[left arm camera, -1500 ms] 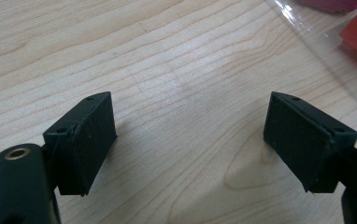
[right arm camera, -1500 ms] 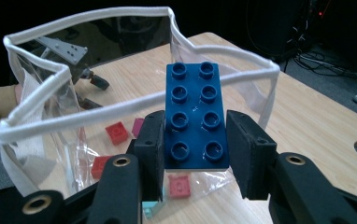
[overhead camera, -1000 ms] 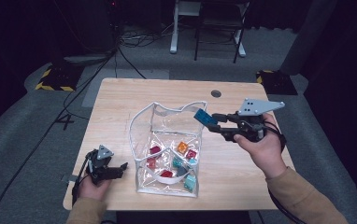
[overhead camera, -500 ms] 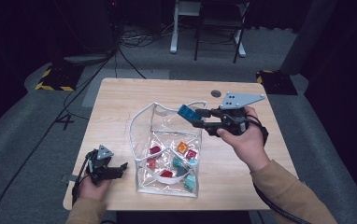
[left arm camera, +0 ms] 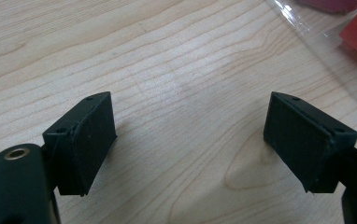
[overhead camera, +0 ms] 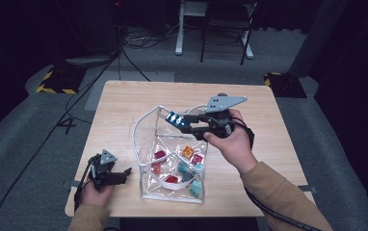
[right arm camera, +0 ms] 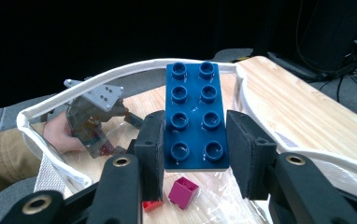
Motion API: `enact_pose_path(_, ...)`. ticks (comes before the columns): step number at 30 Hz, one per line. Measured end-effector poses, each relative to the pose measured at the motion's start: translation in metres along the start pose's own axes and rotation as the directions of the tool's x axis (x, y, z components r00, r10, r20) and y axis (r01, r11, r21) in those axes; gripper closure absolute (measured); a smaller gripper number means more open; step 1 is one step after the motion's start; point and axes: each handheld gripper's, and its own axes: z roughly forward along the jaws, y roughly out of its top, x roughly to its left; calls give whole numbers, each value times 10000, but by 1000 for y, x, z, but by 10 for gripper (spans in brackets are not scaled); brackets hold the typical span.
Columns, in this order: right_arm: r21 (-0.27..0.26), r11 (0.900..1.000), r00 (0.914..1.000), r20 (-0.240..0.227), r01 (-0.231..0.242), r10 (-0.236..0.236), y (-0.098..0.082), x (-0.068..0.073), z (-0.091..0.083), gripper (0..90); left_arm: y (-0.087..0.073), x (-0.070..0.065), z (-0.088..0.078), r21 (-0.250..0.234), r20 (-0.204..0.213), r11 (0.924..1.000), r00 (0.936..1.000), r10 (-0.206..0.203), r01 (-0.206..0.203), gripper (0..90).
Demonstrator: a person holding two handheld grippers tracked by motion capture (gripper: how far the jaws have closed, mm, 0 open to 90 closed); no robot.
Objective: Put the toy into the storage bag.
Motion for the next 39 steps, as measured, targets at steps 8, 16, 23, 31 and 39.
enact_pose_path(8, 361, 9993, 9996, -253, -117, 127, -3, 3, 17, 595, 0, 0, 0, 1, 0, 10000, 10000, 1, -1, 172)
enact_pose_path(16, 719, 9973, 9986, -501, -155, 191, -7, 9, 28, 595, 0, 0, 0, -1, 1, 10000, 10000, -2, 2, 172)
enact_pose_path(23, 1119, 9935, 9976, -639, -207, 280, -10, 13, 32, 595, 0, 0, 0, 2, 1, 10000, 10000, 2, -2, 172)
enact_pose_path(31, 1090, 9932, 9977, -494, -400, 456, -11, 14, 35, 377, 0, 0, 0, 0, 1, 10000, 10000, 1, -1, 172)
enact_pose_path(39, 371, 9982, 9981, -393, -464, 478, -8, 15, 16, 338, 0, 0, 0, 1, 4, 10000, 10000, -2, 2, 171)
